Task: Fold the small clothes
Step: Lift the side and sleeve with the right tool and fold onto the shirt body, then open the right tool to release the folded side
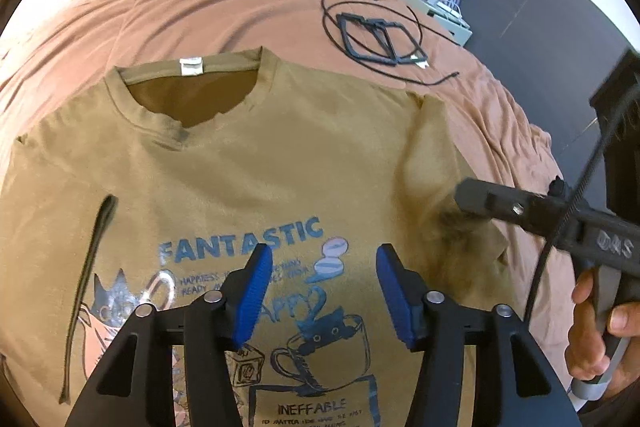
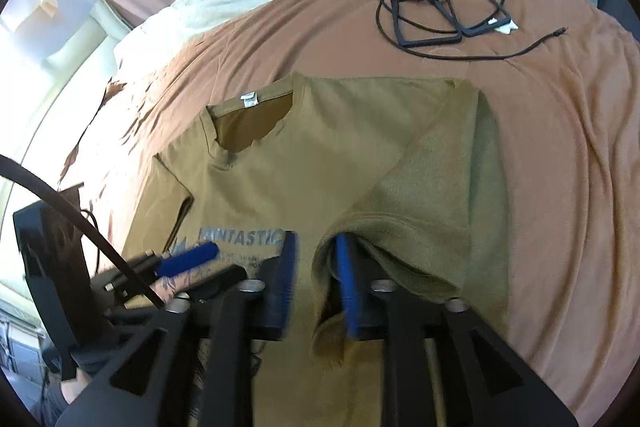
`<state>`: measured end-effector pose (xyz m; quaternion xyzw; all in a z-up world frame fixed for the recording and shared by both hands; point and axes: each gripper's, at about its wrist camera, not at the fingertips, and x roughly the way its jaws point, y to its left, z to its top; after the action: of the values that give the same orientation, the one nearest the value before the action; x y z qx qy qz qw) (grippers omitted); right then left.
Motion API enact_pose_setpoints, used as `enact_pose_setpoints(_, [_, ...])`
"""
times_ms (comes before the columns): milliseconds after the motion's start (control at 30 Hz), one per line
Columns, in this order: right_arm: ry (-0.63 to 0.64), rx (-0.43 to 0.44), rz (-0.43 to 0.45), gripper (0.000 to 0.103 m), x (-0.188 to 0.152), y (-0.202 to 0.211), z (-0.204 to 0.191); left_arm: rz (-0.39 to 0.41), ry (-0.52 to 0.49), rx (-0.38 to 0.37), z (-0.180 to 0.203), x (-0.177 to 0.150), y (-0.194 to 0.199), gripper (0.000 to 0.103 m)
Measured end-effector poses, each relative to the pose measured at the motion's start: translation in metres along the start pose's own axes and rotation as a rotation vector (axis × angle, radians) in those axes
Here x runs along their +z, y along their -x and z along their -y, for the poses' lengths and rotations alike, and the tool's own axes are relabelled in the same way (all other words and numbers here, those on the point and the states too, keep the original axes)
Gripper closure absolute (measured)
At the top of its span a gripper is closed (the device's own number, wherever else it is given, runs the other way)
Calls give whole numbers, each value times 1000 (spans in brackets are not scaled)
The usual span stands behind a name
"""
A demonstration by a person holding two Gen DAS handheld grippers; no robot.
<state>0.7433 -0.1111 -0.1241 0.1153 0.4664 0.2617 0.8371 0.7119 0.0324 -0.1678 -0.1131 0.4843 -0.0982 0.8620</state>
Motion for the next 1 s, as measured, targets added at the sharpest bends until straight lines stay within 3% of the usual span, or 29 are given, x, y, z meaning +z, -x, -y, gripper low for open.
enact_pose_setpoints(67, [14,-15,34,37,-1,11,3,-3,-3,-3,3,3,0,46])
enact_pose_setpoints(300, [-1,-64,72,36,-11,42,26,15,-68,-5,35,13,-2,46])
enact_pose_setpoints(567, [-112,-99,104,37,-29,53,66,27,-166,-33,80,18,-15,46])
enact_pose_setpoints(800, [-125,-77,79,60,-41,50,85,11,-233,-35,113,22,-40,46])
enact_pose_setpoints(1000, [-154,-43,67,64,-46,49,106,-11,-260,-18,125,26,-62,46])
